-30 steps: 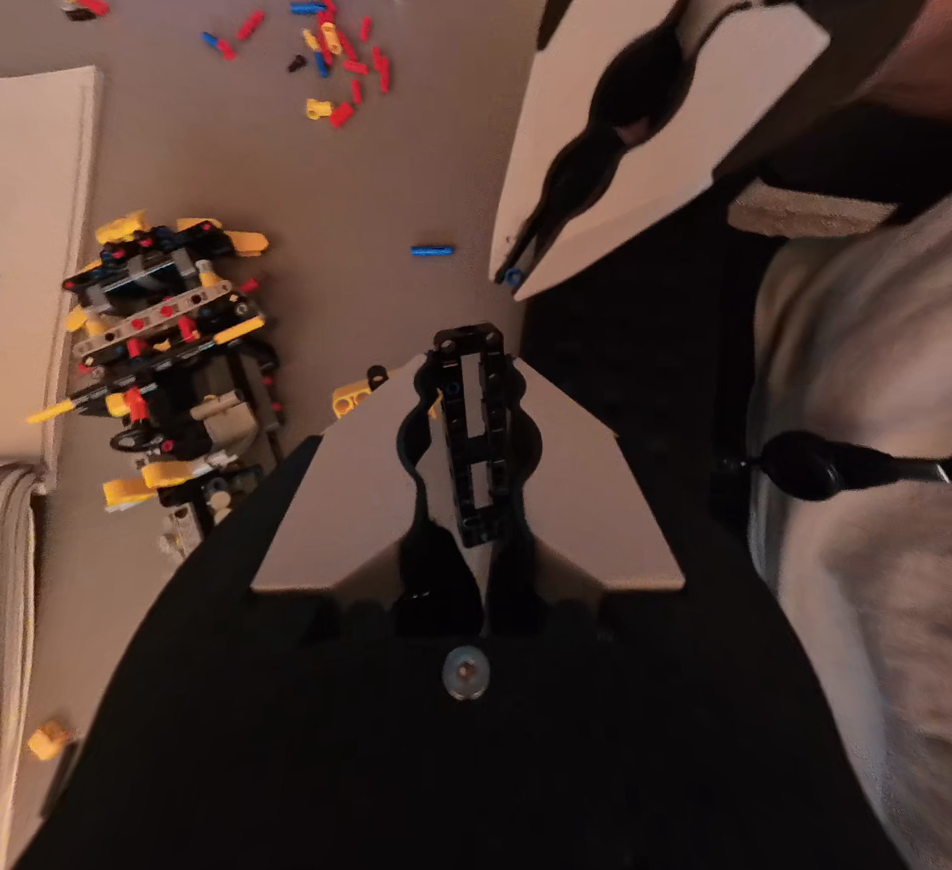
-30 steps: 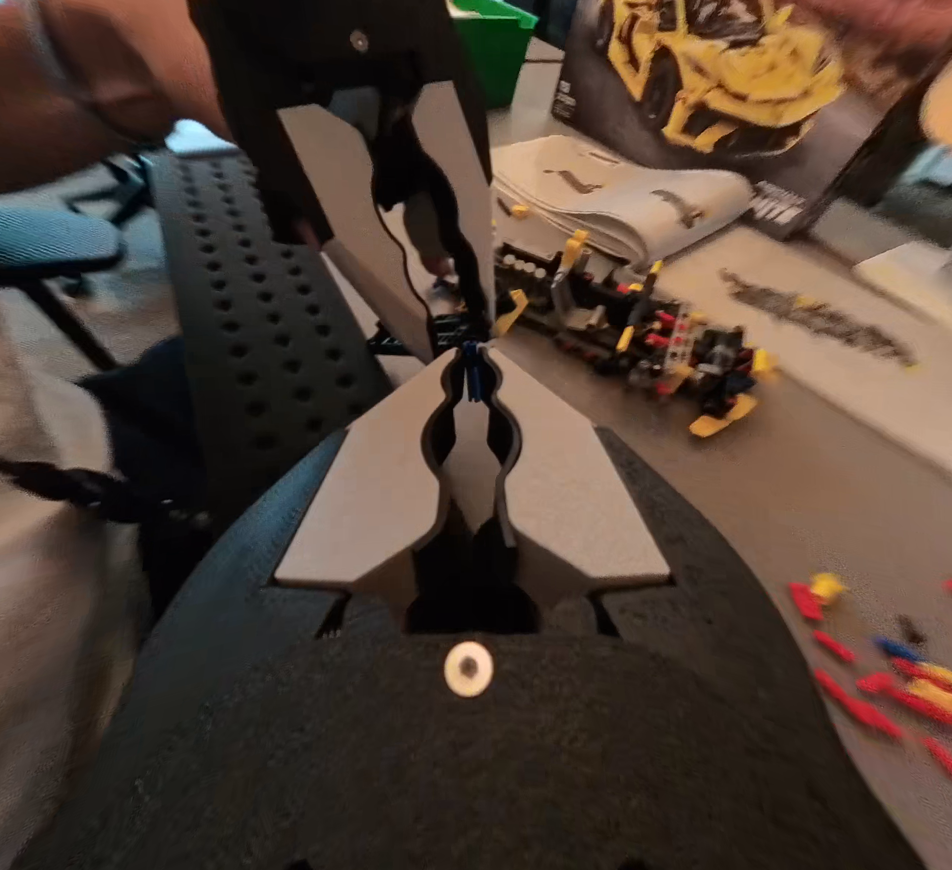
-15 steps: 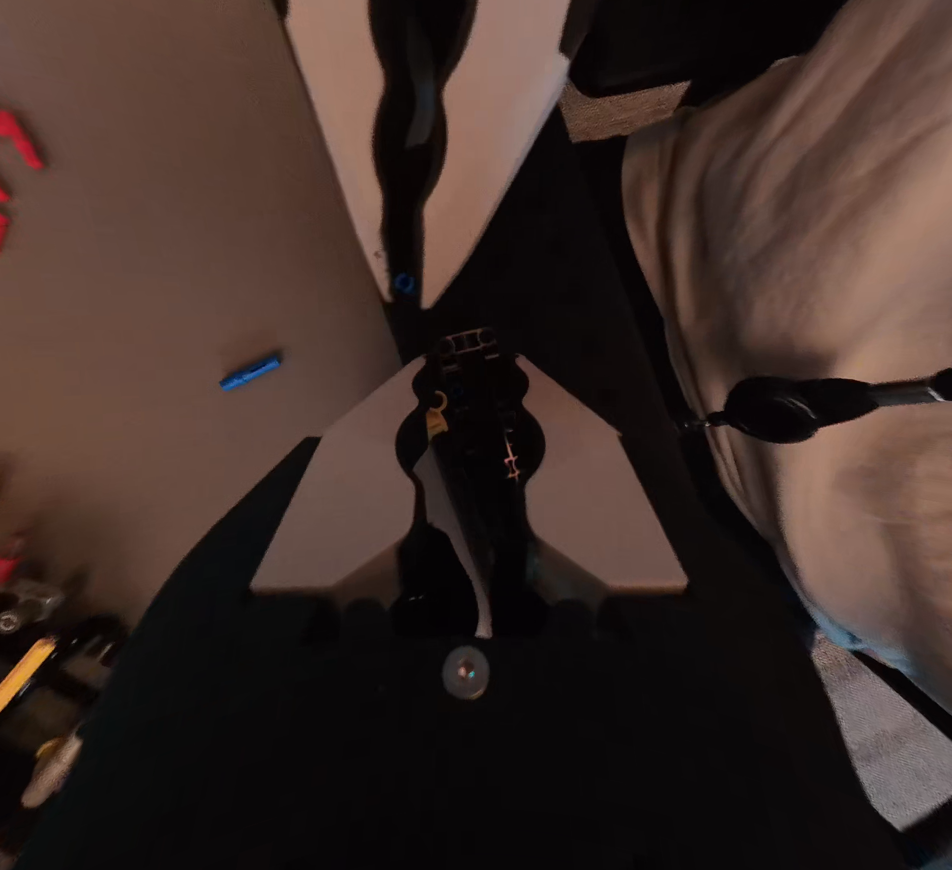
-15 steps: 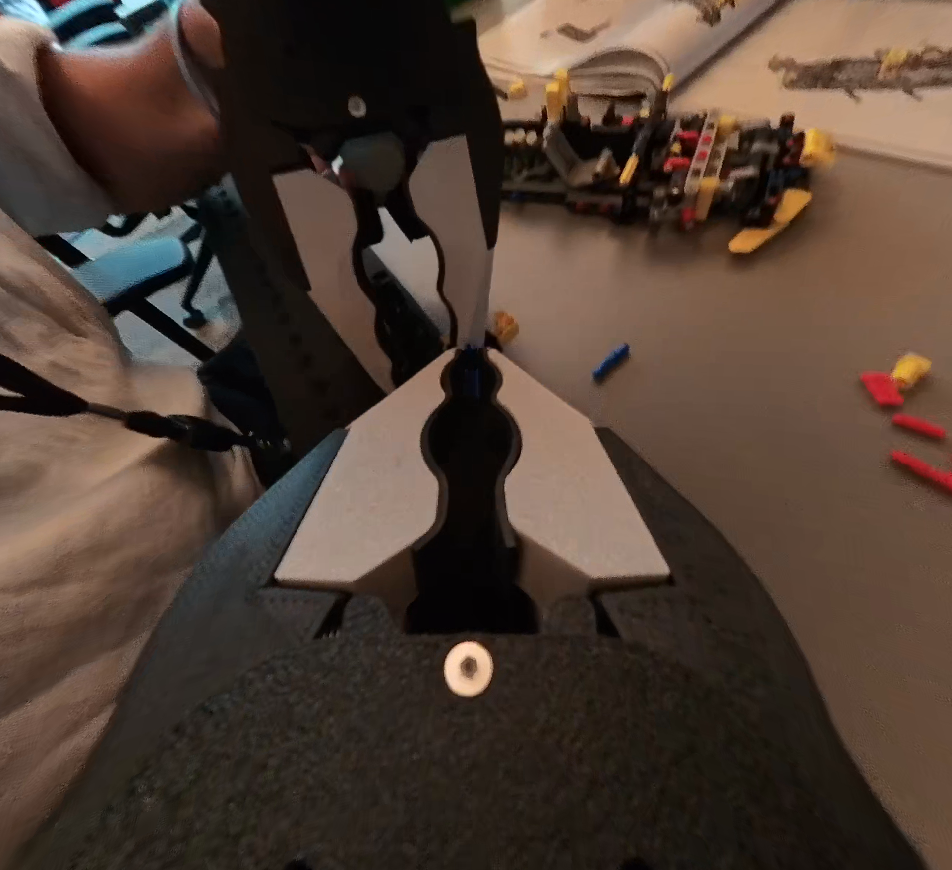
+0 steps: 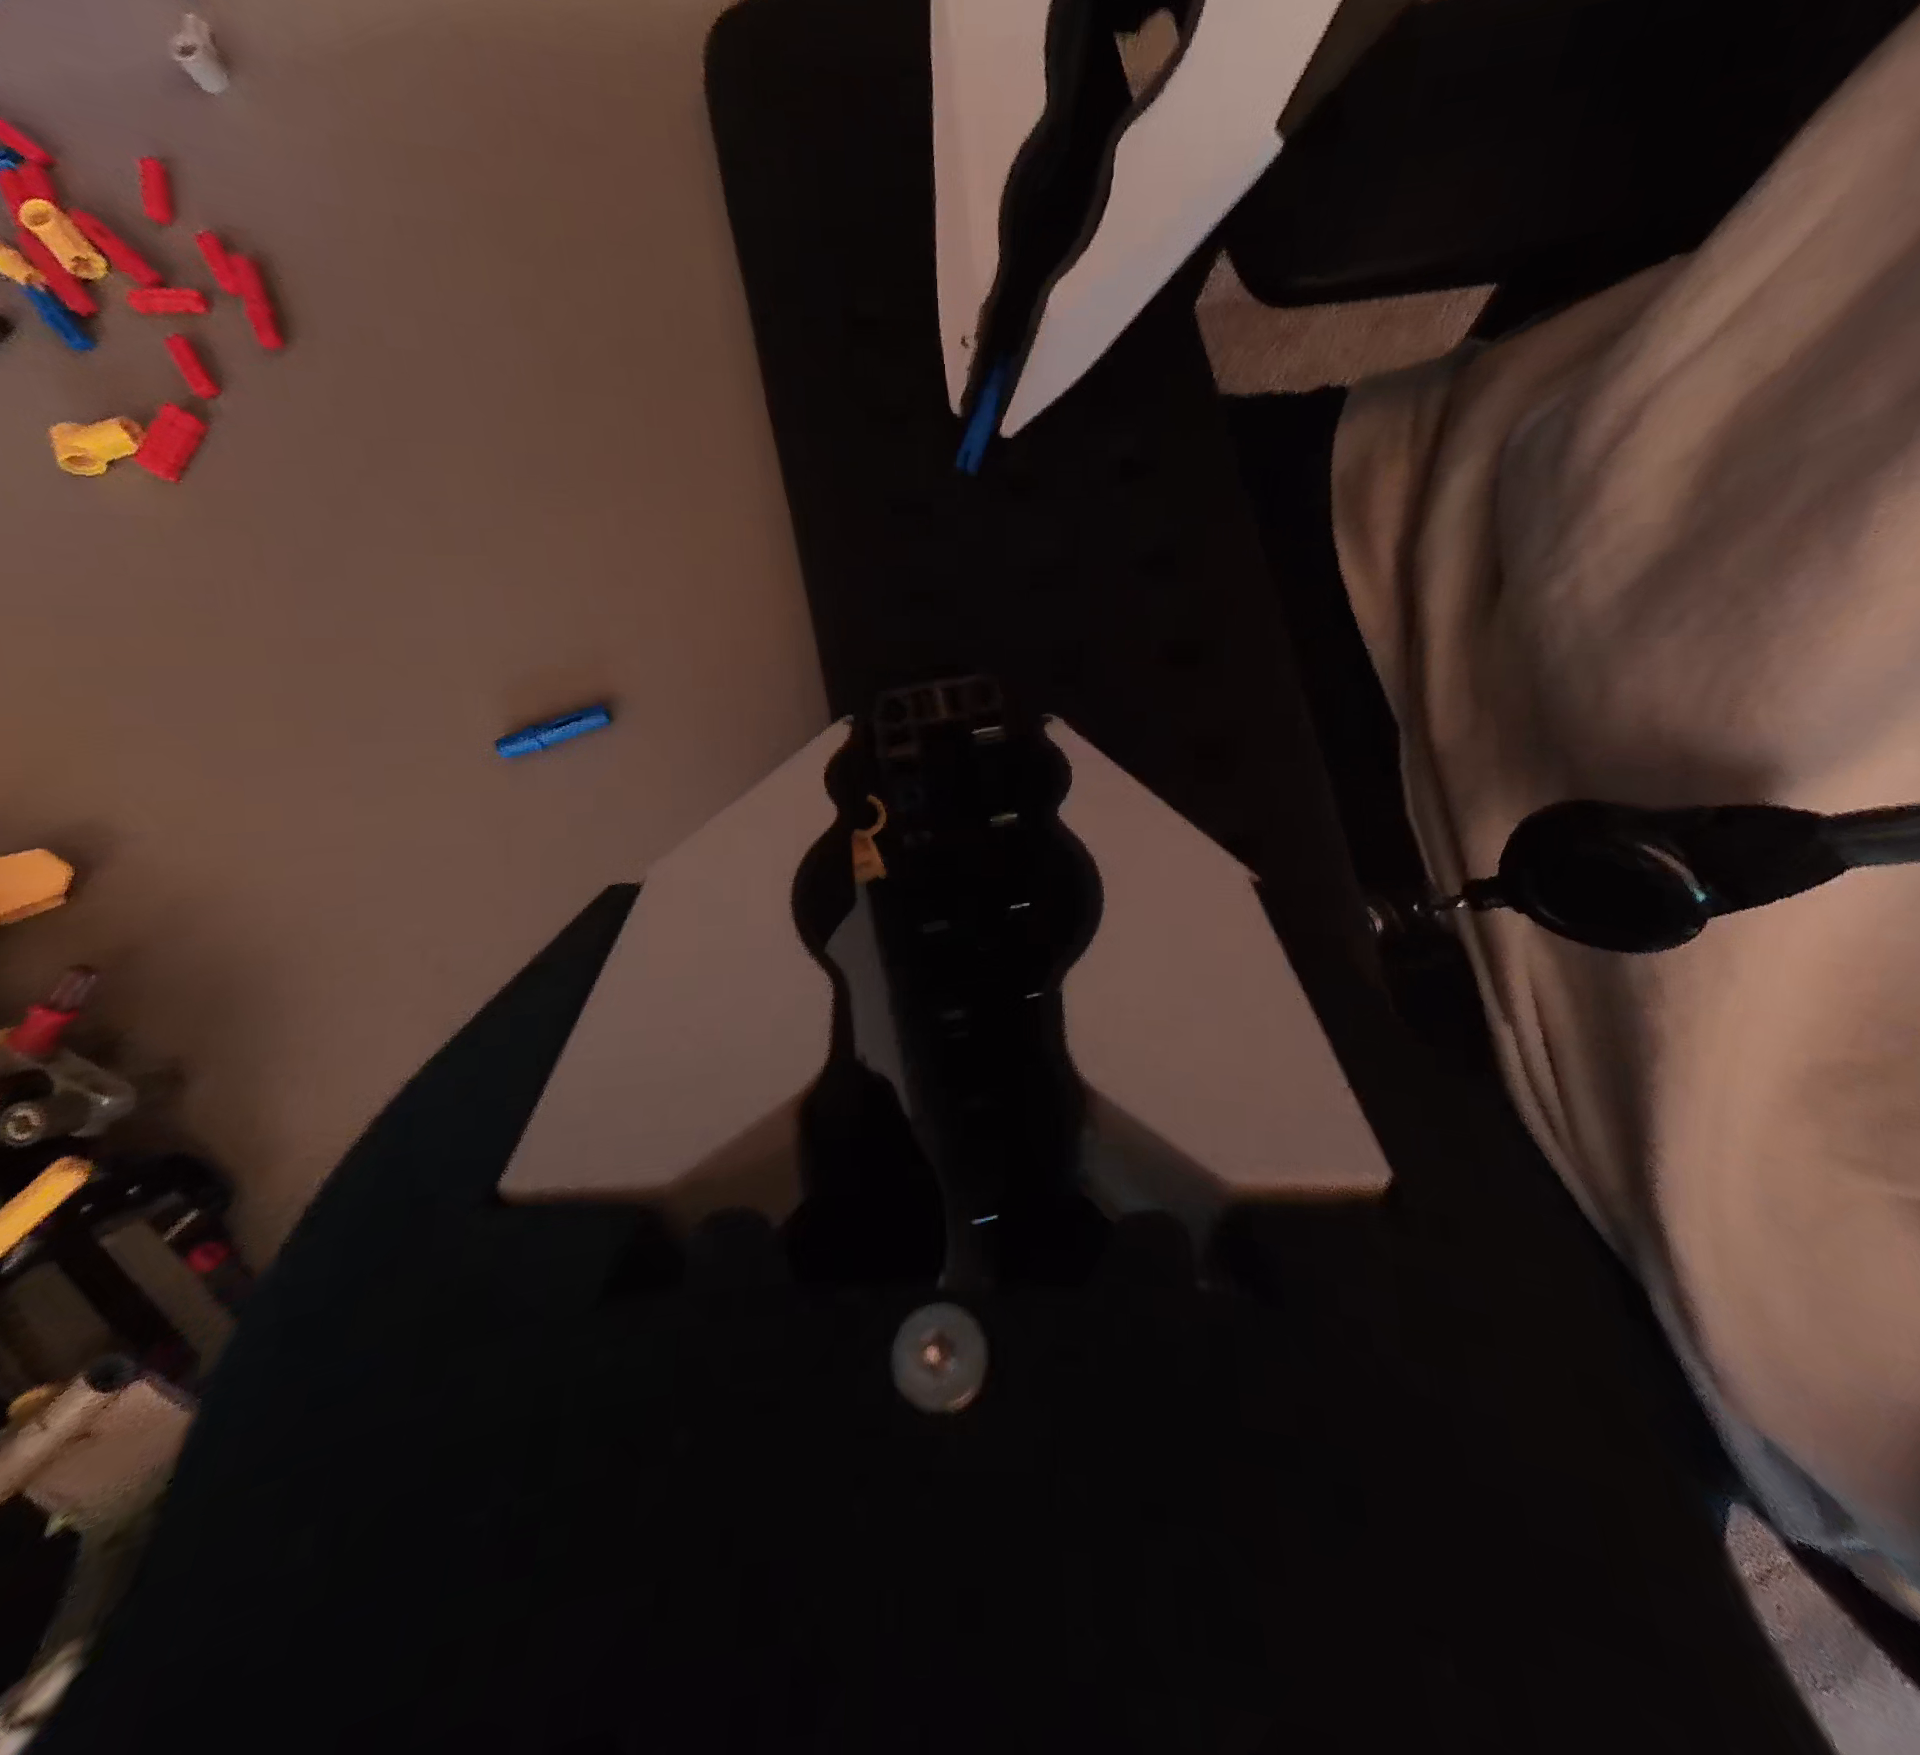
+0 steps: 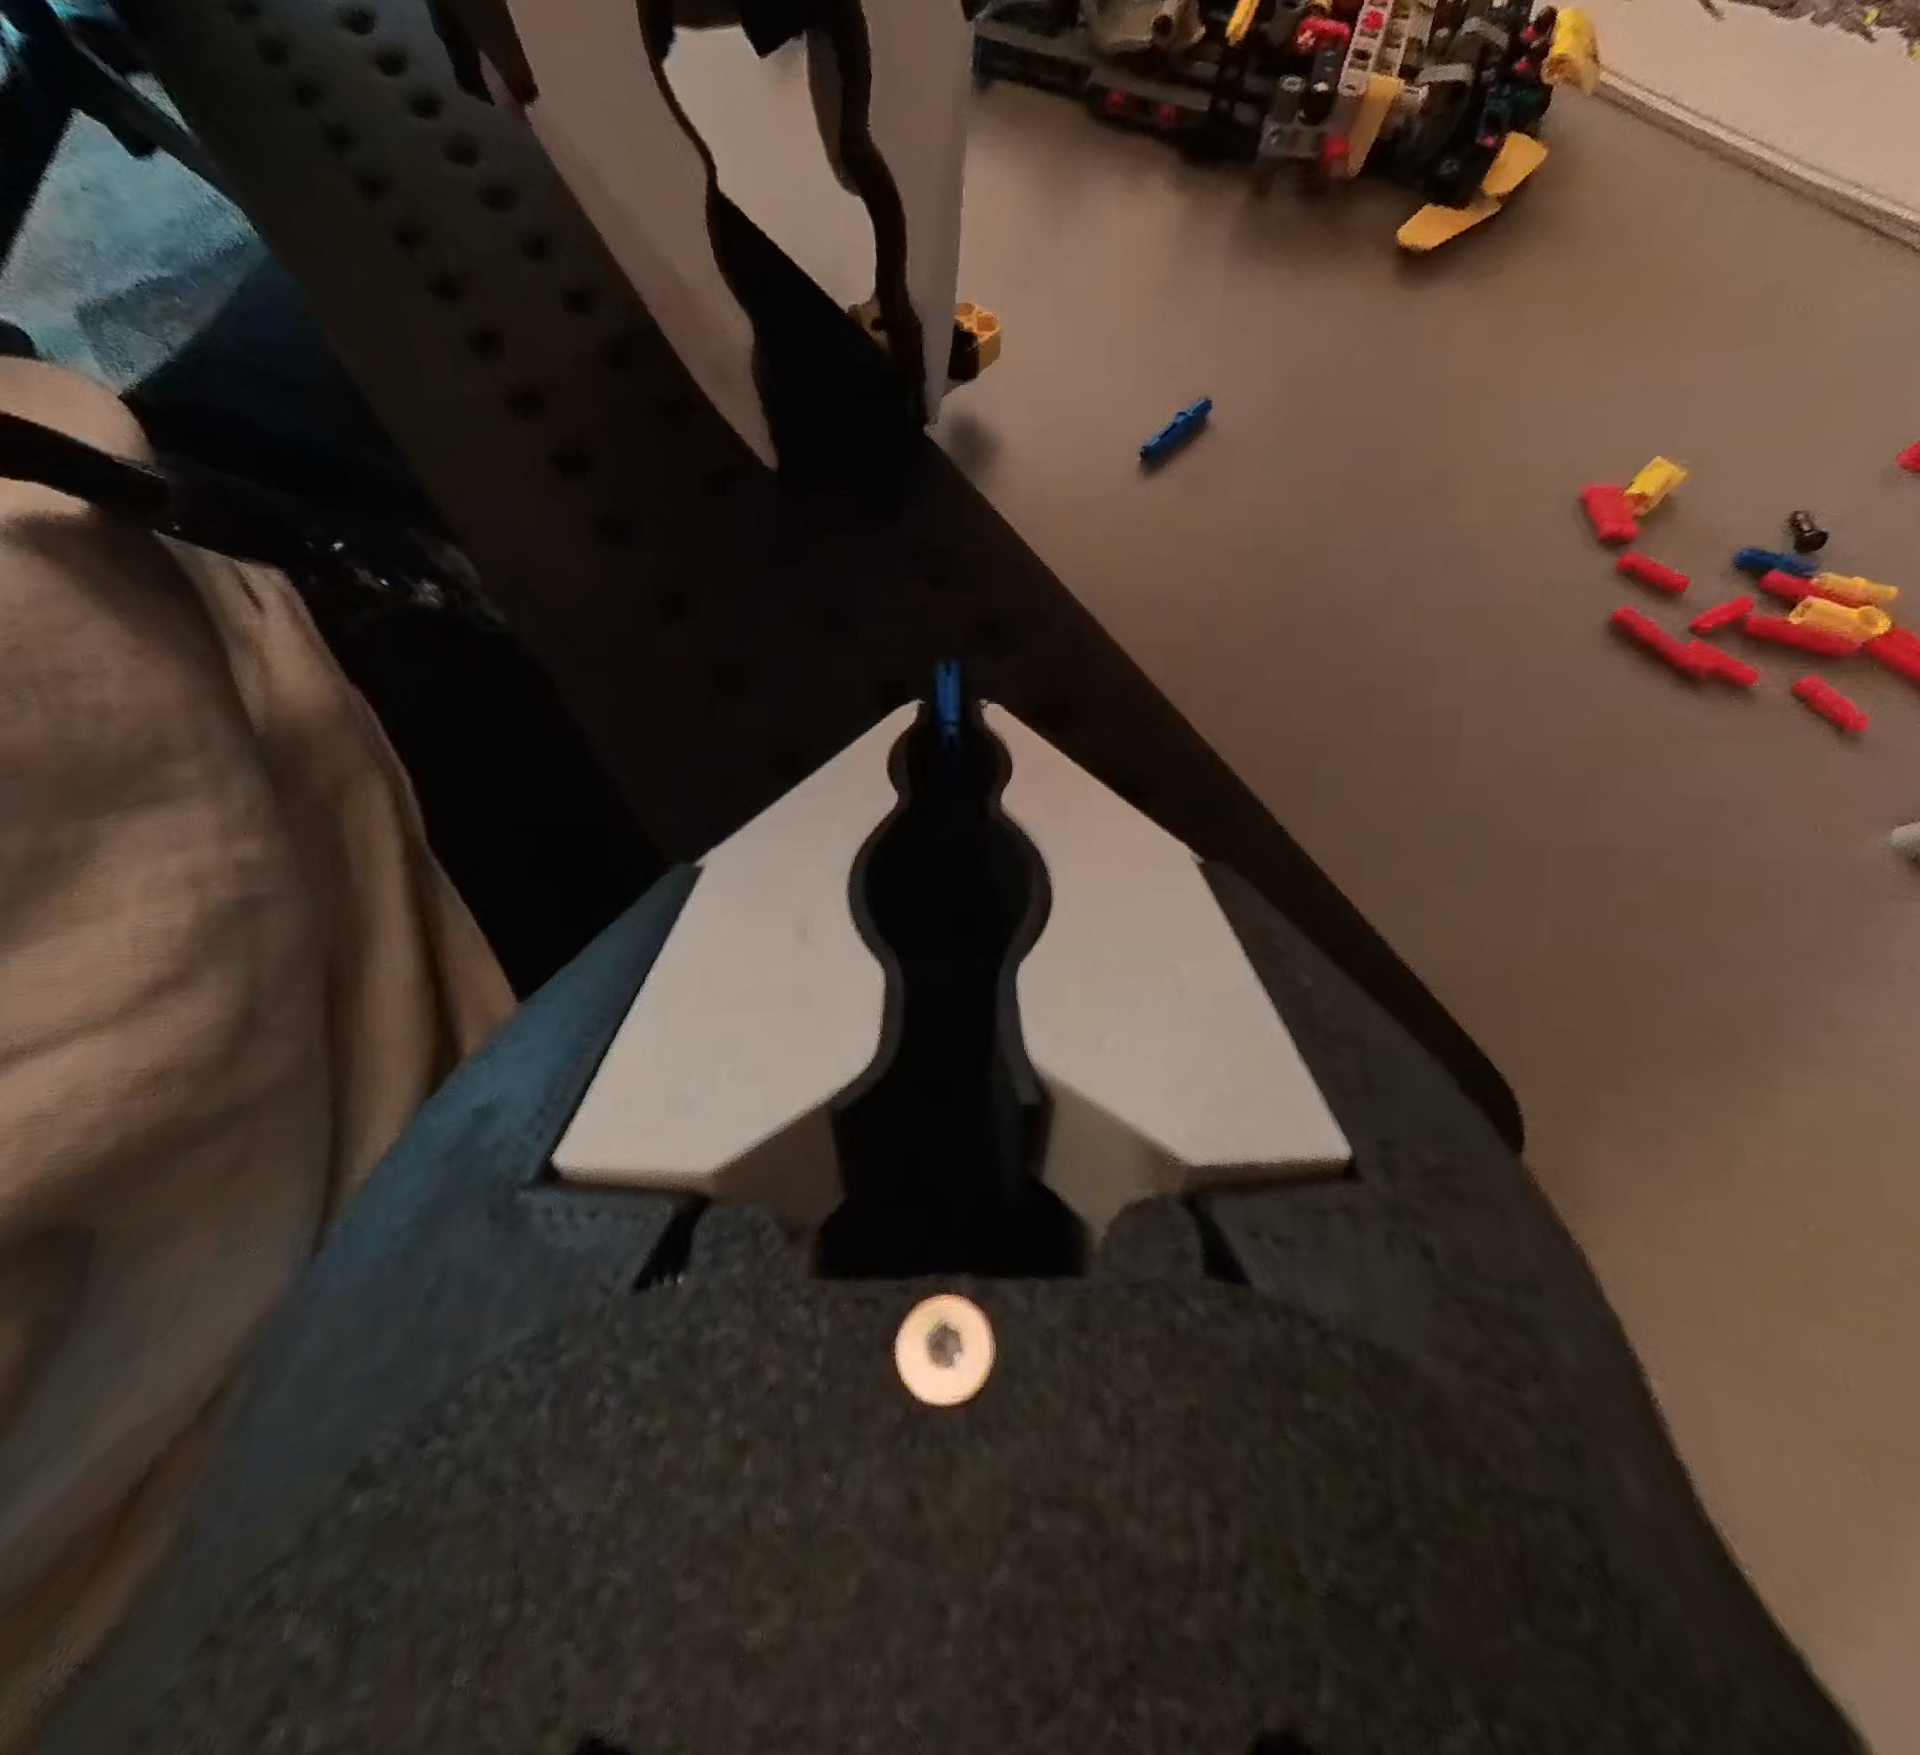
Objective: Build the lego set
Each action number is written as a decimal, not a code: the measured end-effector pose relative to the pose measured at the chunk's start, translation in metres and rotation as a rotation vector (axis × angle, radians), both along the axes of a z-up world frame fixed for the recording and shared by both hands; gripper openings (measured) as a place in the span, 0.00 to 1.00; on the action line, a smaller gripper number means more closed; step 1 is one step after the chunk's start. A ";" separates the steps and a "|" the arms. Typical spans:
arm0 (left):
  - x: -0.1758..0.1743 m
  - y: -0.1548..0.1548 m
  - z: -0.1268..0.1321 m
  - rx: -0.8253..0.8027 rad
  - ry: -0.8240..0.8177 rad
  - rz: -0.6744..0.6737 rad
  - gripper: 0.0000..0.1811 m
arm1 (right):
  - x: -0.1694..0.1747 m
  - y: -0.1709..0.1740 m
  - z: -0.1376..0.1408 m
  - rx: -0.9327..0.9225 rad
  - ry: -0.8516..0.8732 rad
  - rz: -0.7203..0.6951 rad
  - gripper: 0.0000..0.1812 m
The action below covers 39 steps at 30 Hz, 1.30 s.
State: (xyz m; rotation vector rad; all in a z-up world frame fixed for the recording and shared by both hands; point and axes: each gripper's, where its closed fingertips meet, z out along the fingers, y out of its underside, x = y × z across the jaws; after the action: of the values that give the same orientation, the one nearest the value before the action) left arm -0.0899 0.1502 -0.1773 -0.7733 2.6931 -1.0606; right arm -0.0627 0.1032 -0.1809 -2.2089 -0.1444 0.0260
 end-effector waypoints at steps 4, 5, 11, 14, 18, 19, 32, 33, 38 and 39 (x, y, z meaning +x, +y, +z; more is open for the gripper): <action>0.002 0.003 0.007 -0.048 -0.023 0.054 0.18 | -0.005 0.005 0.003 -0.037 0.003 0.012 0.03; 0.001 0.005 0.012 -0.068 -0.037 0.064 0.18 | -0.005 0.006 0.005 -0.047 -0.003 0.011 0.03; -0.020 0.018 0.020 -0.116 -0.054 0.126 0.18 | -0.015 0.022 0.022 -0.109 -0.046 0.043 0.03; -0.028 0.019 0.010 -0.054 -0.076 0.140 0.18 | -0.026 0.033 0.028 -0.169 -0.019 0.093 0.03; -0.022 0.016 0.007 -0.006 -0.143 0.171 0.17 | -0.024 0.040 0.028 -0.295 -0.151 0.207 0.03; -0.020 0.015 0.007 -0.005 -0.156 0.179 0.15 | -0.024 0.040 0.026 -0.332 -0.180 0.247 0.03; -0.012 0.015 0.009 -0.182 -0.127 0.187 0.10 | -0.004 0.031 0.009 -0.657 -0.496 0.730 0.02; -0.012 0.016 0.010 -0.184 -0.131 0.188 0.11 | -0.002 0.030 0.008 -0.673 -0.517 0.737 0.02; -0.005 0.025 0.042 -0.298 -0.258 0.279 0.15 | -0.013 0.049 0.038 -0.467 -0.333 0.642 0.03; -0.004 0.026 0.052 -0.340 -0.303 0.294 0.14 | -0.020 0.057 0.050 -0.379 -0.249 0.614 0.03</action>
State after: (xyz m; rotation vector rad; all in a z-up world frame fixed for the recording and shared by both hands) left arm -0.0940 0.1764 -0.1250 -0.9370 2.1001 -1.4406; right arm -0.0831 0.1598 -0.1305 -2.4484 -1.0241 0.1260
